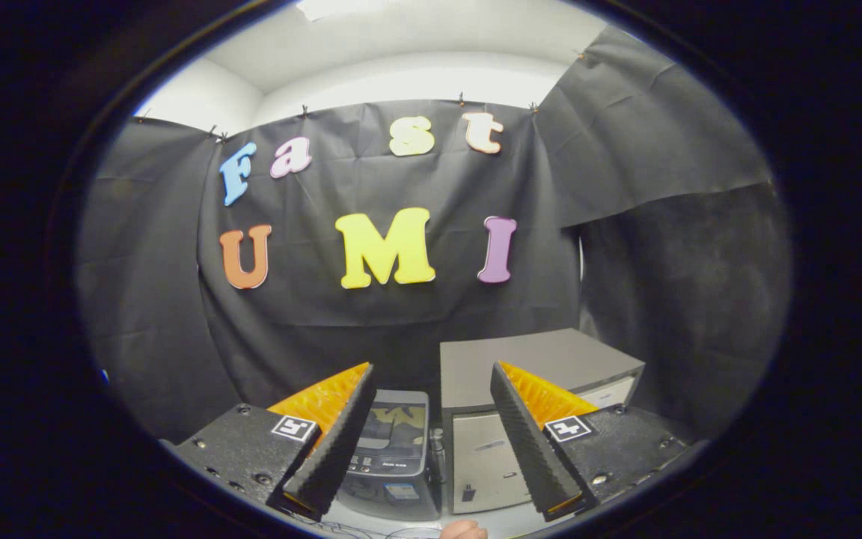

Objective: Put the clothes into the washing machine and then close the washing machine lid.

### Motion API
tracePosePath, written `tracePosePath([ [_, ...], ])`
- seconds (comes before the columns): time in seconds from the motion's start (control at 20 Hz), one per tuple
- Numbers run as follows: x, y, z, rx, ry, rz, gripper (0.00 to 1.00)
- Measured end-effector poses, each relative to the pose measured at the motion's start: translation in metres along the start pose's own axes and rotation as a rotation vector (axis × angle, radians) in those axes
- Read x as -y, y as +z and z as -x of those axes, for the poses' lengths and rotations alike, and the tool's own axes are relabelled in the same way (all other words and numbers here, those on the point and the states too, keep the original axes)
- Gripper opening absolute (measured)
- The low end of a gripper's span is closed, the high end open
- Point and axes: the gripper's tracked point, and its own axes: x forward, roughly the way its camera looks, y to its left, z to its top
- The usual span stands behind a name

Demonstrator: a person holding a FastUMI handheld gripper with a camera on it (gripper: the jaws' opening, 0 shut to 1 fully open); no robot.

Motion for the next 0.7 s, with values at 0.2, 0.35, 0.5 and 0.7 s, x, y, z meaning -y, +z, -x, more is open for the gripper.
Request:
tracePosePath([
  [0.2,0.027,0.031,0.046,0.072,-0.031,-0.005,0.98],
  [0.35,0.046,0.048,0.067,0.097,-0.038,0.028,0.98],
  [0.5,0.061,0.053,0.080,0.109,-0.031,0.035,0.98],
  [0.7,0.088,0.052,0.093,0.108,-0.023,0.052,0.98],
])
